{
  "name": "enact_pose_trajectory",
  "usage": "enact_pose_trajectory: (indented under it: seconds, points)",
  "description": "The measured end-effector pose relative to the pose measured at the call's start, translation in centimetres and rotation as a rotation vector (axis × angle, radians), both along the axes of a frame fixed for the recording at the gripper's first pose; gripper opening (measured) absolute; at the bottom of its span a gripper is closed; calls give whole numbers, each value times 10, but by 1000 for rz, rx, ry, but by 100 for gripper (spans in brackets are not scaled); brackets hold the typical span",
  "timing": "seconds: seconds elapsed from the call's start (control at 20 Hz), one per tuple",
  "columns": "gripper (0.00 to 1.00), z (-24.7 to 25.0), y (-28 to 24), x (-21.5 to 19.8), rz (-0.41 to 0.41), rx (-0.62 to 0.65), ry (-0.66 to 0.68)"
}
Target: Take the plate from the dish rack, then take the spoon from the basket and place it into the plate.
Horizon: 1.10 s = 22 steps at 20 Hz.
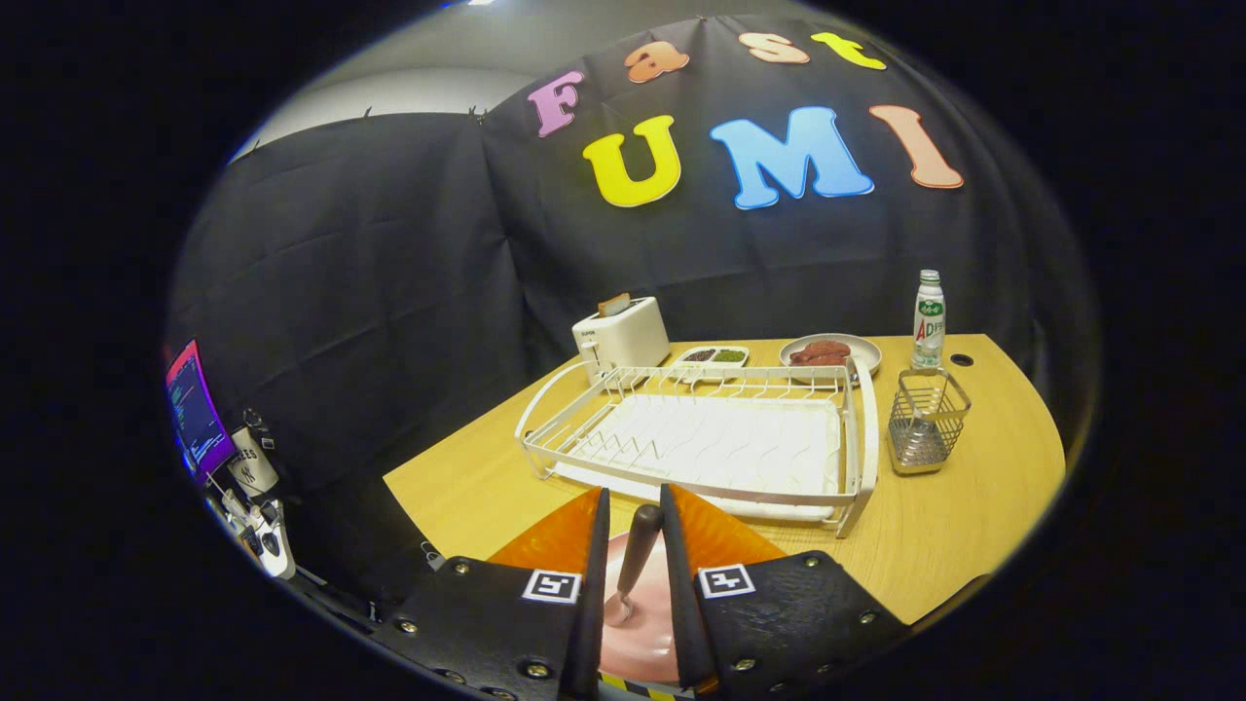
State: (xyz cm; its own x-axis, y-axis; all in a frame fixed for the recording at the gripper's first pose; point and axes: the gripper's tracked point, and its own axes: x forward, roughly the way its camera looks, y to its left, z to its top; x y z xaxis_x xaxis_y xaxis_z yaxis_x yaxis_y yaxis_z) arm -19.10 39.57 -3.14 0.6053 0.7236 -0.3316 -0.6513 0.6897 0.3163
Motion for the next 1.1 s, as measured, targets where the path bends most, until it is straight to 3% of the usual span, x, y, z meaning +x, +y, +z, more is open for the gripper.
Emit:
enact_pose_trajectory:
  seconds: [0.45, 1.1]
  points:
    - [30, 67, -34, 38, -74, 51, -159]
    - [29, 199, -157, 147, -386, 4, -405]
